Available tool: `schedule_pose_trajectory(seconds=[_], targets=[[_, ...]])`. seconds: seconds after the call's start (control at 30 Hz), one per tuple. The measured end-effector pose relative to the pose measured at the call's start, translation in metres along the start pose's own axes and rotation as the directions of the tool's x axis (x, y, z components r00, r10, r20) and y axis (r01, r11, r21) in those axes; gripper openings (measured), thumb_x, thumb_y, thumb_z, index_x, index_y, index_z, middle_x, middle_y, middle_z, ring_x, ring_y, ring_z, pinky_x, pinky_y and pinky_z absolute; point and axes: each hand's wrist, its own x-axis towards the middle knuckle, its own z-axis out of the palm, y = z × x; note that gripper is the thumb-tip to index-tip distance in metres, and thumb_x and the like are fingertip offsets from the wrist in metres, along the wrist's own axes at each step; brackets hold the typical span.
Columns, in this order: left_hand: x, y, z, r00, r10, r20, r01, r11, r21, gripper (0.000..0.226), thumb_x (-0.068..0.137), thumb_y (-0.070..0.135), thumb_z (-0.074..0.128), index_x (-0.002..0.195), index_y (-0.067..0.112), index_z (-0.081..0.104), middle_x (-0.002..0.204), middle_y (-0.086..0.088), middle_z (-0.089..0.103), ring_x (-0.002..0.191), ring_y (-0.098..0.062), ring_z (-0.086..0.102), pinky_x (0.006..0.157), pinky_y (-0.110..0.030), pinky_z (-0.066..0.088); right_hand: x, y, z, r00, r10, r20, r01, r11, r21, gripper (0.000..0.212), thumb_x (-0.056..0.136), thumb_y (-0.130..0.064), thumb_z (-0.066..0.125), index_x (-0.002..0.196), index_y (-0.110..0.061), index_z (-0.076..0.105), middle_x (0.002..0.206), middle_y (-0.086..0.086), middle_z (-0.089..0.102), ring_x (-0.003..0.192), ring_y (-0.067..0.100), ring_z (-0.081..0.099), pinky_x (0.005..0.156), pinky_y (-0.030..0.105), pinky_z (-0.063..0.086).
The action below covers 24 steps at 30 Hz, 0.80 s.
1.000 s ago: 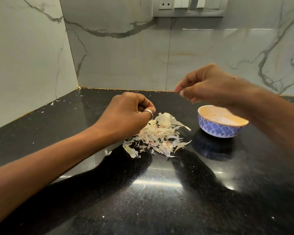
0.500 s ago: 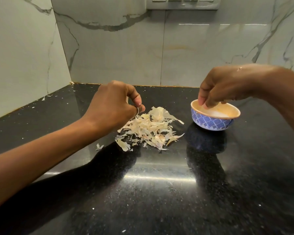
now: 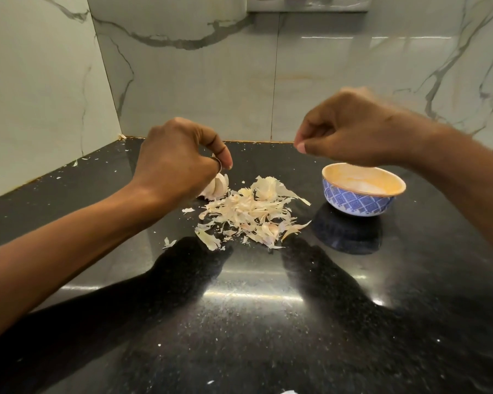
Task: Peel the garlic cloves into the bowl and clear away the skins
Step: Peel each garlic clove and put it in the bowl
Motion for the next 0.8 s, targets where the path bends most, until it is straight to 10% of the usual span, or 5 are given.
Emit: schedule_pose_trajectory(seconds=[0.2, 0.37, 0.5, 0.8], targets=[[0.003, -0.001, 0.000, 1.000, -0.017, 0.009, 0.017, 1.000, 0.000, 0.036, 0.083, 0.003, 0.070, 0.063, 0.032, 0.064, 0.080, 0.008, 0.073, 0.088, -0.012, 0.070, 0.086, -0.031, 0.054, 0.001, -0.016, 0.034, 0.990, -0.121, -0.070, 0.125, 0.990, 0.065, 0.012, 0.095, -0.016, 0.070, 0.103, -0.016, 0.079, 0.092, -0.005, 0.076, 0.086, 0.008, 0.072, 0.085, 0.031, 0.058], [0.006, -0.003, -0.003, 0.992, 0.002, 0.123, -0.010, 0.998, 0.066, 0.020, 0.083, 0.010, 0.072, 0.077, 0.029, 0.073, 0.072, 0.015, 0.066, 0.062, 0.009, 0.055, 0.055, -0.007, 0.034, -0.002, -0.028, 0.056, 0.985, -0.143, 0.097, 0.141, 0.990, 0.027, 0.034, 0.101, -0.034, 0.062, 0.130, -0.017, 0.068, 0.125, 0.000, 0.072, 0.113, 0.016, 0.066, 0.098, 0.031, 0.051], [0.011, -0.002, -0.012, 0.962, 0.040, 0.270, -0.082, 0.986, 0.147, 0.014, 0.086, 0.016, 0.074, 0.089, 0.029, 0.077, 0.086, 0.015, 0.073, 0.079, 0.007, 0.059, 0.063, -0.014, 0.042, -0.005, -0.032, 0.061, 0.962, -0.087, 0.260, 0.118, 0.988, -0.103, 0.065, 0.099, -0.062, 0.048, 0.146, -0.018, 0.051, 0.145, 0.004, 0.059, 0.135, 0.024, 0.053, 0.108, 0.037, 0.044], [0.002, 0.003, -0.006, 0.856, 0.012, 0.517, -0.210, 0.921, 0.327, 0.027, 0.090, 0.028, 0.068, 0.112, 0.044, 0.072, 0.098, 0.012, 0.073, 0.079, -0.007, 0.054, 0.066, -0.024, 0.040, -0.010, -0.038, 0.070, 0.930, -0.088, 0.358, 0.139, 0.983, -0.118, 0.063, 0.095, -0.066, 0.051, 0.142, -0.024, 0.055, 0.132, 0.002, 0.064, 0.126, 0.024, 0.057, 0.101, 0.039, 0.048]])
